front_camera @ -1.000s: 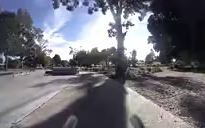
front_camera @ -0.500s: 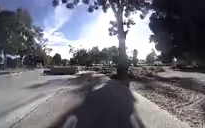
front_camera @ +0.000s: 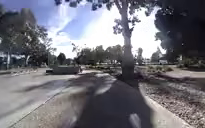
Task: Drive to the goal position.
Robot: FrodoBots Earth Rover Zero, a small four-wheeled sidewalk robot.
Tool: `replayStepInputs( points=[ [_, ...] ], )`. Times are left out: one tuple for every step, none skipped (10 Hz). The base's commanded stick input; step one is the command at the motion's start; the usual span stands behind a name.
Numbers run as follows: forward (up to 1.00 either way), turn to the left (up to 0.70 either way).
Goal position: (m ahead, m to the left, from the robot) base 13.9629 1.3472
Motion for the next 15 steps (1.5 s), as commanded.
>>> replayStepInputs(
  points=[
    [1.00,0.00],
    [1.00,0.00],
    [1.00,0.00],
    [1.00,0.00],
    [1.00,0.00],
    [1.00,0.00],
    [1.00,0.00],
    [1.00,0.00],
    [1.00,0.00],
    [1.00,0.00],
    [1.00,0.00],
    [1.00,0.00],
    [1.00,0.00],
    [1.00,0.00],
    [1.00,0.00]
  ],
)
